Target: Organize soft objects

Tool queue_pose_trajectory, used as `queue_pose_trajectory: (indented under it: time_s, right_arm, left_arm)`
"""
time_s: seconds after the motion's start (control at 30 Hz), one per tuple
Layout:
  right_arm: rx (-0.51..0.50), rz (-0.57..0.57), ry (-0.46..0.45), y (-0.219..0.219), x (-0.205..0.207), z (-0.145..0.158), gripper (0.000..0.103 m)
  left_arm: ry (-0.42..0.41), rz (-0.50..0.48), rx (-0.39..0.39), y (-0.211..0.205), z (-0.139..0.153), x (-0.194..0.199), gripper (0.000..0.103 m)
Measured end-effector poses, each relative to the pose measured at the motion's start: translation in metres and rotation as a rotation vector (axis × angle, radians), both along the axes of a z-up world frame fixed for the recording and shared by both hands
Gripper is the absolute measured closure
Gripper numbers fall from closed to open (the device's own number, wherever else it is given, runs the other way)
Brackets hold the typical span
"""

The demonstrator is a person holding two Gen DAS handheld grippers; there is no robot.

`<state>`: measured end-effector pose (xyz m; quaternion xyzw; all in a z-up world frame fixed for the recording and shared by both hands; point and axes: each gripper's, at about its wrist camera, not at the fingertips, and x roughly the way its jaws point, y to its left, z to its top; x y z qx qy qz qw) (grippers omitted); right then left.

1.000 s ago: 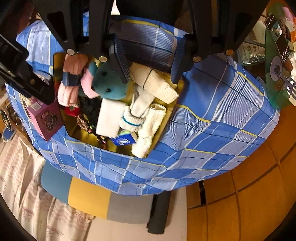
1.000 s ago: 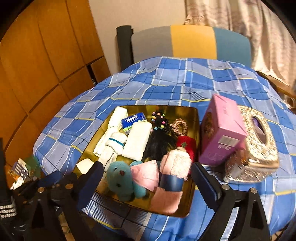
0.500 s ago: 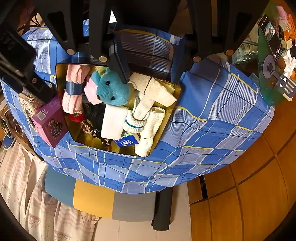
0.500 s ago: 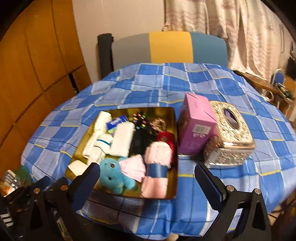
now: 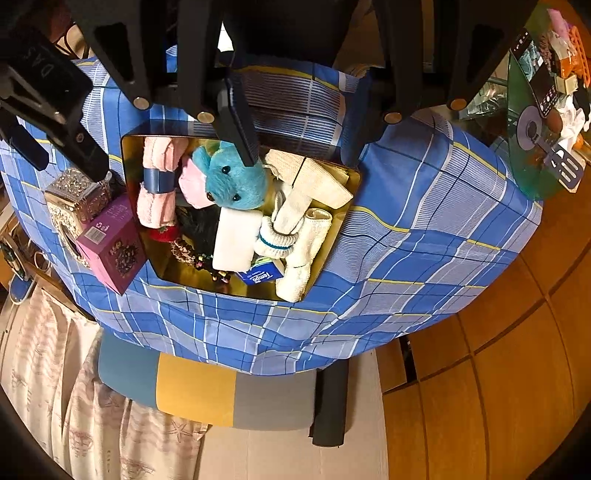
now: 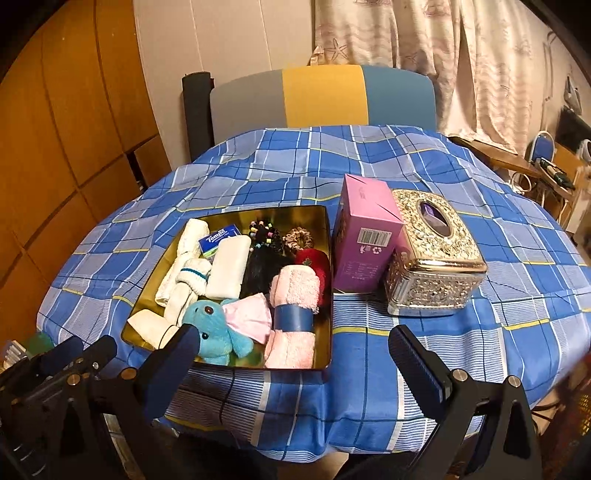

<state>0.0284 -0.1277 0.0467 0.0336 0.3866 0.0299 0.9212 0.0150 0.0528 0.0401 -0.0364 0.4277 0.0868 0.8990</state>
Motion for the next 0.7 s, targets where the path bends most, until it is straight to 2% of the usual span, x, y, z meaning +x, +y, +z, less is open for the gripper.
queue_pose_trajectory:
  time_s: [0.3, 0.7]
  right_arm:
    - [-0.039, -0.029, -0.004, -0.0016, 0.0008, -0.0031, 0.0]
    - [-0.032, -0.034, -0.01, -0.0036, -0.0003, -0.0017, 0.0]
  left_arm:
    - [-0.012, -0.018, -0.009, -0.0024, 0.0054, -0.0037, 0.056]
    - [-0.037, -0.015, 0.006, -0.0034, 0.0098, -0.0072, 0.056]
